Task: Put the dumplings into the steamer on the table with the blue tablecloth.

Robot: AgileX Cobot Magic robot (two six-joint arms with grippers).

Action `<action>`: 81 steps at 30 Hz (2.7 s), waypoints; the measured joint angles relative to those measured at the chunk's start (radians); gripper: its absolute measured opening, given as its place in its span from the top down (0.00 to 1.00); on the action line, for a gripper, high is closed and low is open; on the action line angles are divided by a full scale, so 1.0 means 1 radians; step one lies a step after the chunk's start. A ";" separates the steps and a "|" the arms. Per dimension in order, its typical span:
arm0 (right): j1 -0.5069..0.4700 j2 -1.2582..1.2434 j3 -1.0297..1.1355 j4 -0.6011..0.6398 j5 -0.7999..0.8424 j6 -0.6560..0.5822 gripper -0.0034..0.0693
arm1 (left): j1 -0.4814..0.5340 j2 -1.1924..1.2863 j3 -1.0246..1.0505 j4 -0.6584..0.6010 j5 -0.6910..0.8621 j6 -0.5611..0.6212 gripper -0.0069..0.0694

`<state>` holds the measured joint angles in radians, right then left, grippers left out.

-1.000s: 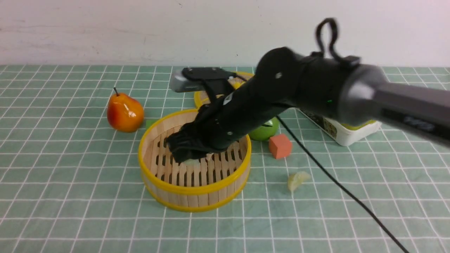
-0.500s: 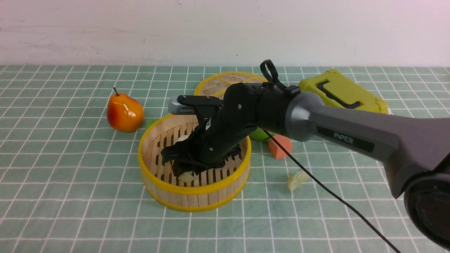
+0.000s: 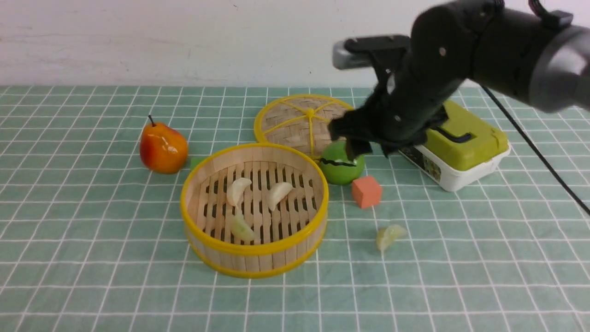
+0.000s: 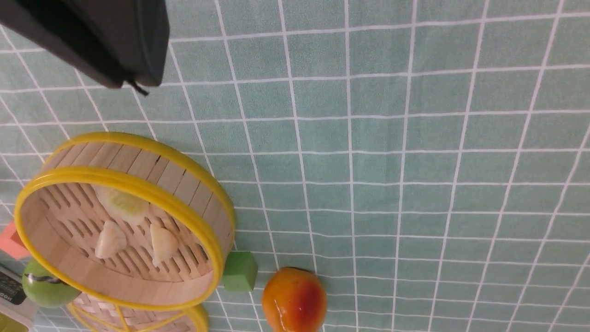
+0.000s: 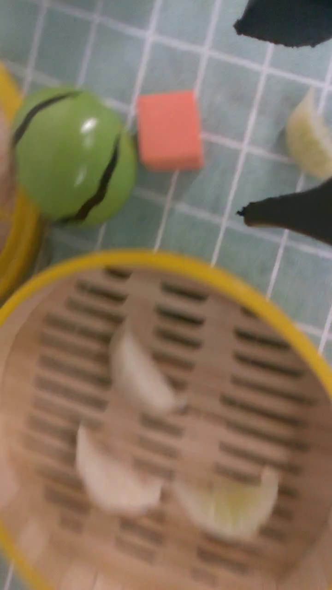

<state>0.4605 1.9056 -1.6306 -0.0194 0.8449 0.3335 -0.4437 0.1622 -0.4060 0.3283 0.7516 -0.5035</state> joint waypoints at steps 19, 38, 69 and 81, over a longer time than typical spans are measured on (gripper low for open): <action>-0.030 0.069 0.372 -0.101 -0.391 0.304 0.57 | 0.000 0.000 0.001 0.001 -0.037 0.000 0.86; 0.148 -0.090 0.217 0.335 -0.415 -0.275 0.67 | 0.000 0.000 0.001 0.003 -0.037 0.000 0.84; 0.144 -0.675 0.273 0.006 -0.161 -0.333 0.93 | 0.000 0.000 0.001 0.006 -0.037 0.000 0.80; 0.143 -1.231 0.990 -0.079 -0.454 -0.333 0.98 | 0.000 0.000 0.001 0.006 -0.037 0.000 0.80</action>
<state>0.6034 0.6749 -0.6406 -0.0981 0.3905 0.0000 -0.4437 0.1622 -0.4046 0.3346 0.7144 -0.5035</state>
